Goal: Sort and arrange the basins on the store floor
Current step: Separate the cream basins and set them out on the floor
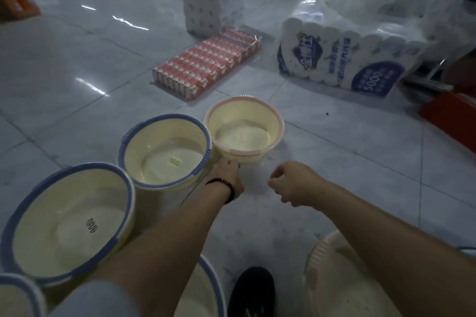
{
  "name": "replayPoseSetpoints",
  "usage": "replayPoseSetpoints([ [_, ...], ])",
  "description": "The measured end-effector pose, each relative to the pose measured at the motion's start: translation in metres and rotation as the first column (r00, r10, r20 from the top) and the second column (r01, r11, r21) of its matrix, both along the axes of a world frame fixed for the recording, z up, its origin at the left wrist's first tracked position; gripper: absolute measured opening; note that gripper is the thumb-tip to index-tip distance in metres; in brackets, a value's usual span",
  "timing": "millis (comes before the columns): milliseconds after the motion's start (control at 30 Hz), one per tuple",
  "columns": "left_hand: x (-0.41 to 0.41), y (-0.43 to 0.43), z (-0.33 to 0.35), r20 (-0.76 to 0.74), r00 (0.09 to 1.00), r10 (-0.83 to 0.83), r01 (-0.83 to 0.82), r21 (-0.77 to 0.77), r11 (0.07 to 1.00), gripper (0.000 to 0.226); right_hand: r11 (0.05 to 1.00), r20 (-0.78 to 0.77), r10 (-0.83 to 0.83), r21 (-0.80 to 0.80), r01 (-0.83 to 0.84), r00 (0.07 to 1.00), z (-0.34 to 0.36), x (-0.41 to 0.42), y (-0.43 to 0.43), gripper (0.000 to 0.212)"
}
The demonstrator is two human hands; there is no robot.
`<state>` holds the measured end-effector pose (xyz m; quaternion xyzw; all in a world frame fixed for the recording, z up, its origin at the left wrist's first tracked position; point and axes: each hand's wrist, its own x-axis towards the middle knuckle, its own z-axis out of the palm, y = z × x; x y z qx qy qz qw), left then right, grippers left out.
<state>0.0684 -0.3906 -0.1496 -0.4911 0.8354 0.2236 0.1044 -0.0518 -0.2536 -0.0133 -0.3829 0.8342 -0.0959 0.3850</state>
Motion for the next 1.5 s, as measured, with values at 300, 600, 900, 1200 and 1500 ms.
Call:
replayPoseSetpoints([
  [300, -0.098, -0.083, -0.067, 0.204, 0.971, -0.126, 0.144, -0.077, 0.987, 0.067, 0.927, 0.364, -0.298, -0.111, 0.359, 0.883, -0.109, -0.058, -0.035, 0.003],
  [600, -0.100, -0.048, -0.103, 0.246, 0.898, -0.365, 0.431, -0.322, 0.843, 0.048, 0.858, 0.428, -0.449, -0.039, 0.512, 0.785, -0.145, -0.077, -0.028, 0.003],
  [900, -0.124, 0.034, 0.023, -0.575, 0.811, -0.103, 0.101, -0.035, 0.994, 0.010, 0.612, 0.581, -0.596, -0.119, 0.782, 0.554, -0.077, -0.071, 0.007, 0.081],
  [1200, -0.128, 0.165, 0.187, -0.777, 0.630, 0.016, 0.603, 0.502, 0.620, 0.052, 0.178, 0.542, -0.684, -0.523, 0.833, 0.487, 0.056, -0.067, 0.131, 0.021],
  [1500, -0.126, 0.251, 0.246, -0.684, 0.729, -0.041, 0.582, 0.586, 0.564, 0.049, 0.554, -0.005, -0.723, -0.603, 0.575, 0.691, 0.088, -0.097, 0.295, 0.043],
])
